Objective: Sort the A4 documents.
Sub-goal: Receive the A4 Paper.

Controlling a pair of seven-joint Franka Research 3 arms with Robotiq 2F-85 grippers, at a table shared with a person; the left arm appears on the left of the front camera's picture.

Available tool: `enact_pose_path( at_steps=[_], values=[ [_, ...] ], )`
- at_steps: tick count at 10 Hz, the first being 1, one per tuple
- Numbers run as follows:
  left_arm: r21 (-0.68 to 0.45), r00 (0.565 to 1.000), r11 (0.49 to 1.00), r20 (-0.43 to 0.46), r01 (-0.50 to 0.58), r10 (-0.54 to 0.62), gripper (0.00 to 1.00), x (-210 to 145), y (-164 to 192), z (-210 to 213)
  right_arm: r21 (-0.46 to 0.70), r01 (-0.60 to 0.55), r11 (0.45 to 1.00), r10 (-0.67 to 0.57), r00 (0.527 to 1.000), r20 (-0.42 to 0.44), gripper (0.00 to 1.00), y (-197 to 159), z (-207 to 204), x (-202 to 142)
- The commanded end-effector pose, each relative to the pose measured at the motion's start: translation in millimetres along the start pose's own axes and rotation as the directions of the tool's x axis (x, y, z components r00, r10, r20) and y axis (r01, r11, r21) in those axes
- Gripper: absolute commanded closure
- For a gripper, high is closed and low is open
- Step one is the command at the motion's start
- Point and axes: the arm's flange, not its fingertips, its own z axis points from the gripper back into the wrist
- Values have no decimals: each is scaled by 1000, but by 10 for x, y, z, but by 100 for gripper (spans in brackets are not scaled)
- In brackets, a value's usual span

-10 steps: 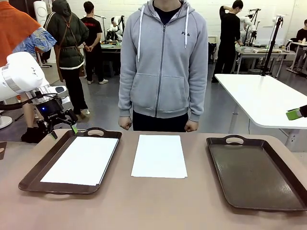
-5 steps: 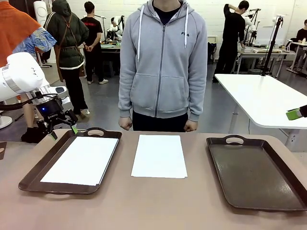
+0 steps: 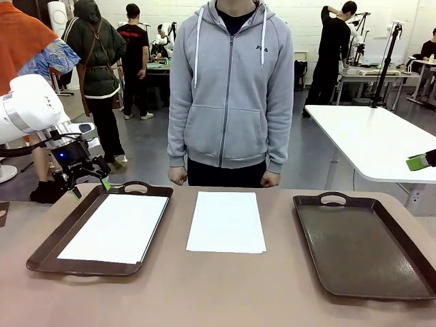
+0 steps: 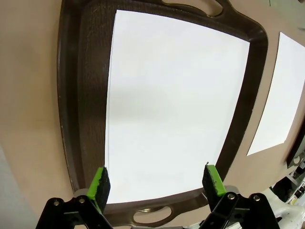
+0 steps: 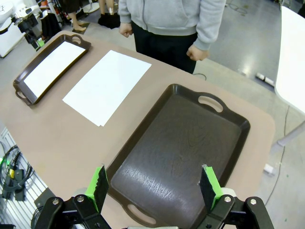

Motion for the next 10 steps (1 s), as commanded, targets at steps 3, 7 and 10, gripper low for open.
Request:
enact_pose_path(
  at_steps=[3,7,10],
  values=[
    [14,1000,1000,-2,5,-5,0,-2,13,2,15,0,1000,0,1000,3,0,-3,-20,-5],
    [149,983,981,119,123,-141,0,-355,-351,287,15,0,1000,0,1000,3,0,-3,-20,-5],
    [243,900,945,324,218,-291,0,-929,-645,815,15,0,1000,0,1000,3,0,-3,-20,-5]
  ],
)
